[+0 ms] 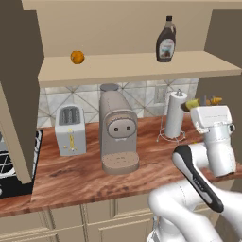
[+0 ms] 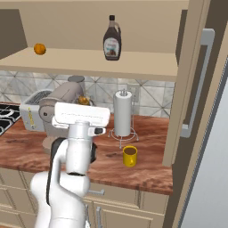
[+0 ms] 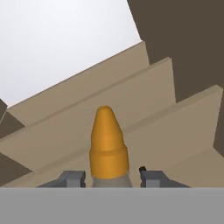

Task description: Pick the syrup bottle and honey bottle from the cabinet and place them next to the mug.

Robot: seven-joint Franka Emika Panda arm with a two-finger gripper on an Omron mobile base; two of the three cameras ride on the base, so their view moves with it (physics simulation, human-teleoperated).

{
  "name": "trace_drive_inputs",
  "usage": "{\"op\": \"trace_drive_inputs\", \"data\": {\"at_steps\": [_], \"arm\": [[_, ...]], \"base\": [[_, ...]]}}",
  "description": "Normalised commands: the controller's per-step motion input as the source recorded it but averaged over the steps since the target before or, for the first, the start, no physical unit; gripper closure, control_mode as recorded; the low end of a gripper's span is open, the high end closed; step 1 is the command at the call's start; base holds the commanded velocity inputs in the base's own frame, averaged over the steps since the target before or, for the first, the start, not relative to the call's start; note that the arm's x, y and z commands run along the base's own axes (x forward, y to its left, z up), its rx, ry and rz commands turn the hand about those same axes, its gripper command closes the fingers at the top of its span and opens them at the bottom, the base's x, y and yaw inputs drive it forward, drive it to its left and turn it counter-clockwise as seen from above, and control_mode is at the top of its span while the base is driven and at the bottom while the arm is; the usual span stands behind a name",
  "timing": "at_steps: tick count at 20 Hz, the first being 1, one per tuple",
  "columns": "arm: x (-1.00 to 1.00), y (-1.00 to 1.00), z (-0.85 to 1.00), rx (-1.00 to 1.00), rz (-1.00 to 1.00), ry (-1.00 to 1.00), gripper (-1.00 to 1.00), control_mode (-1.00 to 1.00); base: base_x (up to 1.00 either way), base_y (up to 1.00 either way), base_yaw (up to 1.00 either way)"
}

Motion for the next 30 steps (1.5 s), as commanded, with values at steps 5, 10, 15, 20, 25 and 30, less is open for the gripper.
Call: {"op": "trace_drive_inputs", "data": {"at_steps": [5,10,15,20,25,30], "arm": [[-0.84,-0.77,-0.8,0.0,0.0,0.0,1.0,-1.0],[-0.57,-0.25,-0.42,0.0,0.0,0.0,1.0,-1.0],[-0.18,0.01,0.0,0.0,0.0,-0.01,1.0,-1.0],[-0.23,0.12,-0.07,0.0,0.01,-0.01,1.0,-1.0],[-0.5,0.32,-0.53,-0.05,0.09,0.13,1.0,-1.0],[-0.34,0.21,-0.28,-0.01,0.07,0.08,1.0,-1.0]], "base": [[0.0,0.0,0.0],[0.0,0.0,0.0],[0.0,0.0,0.0],[0.0,0.0,0.0],[0.0,0.0,0.0],[0.0,0.0,0.0]]}}
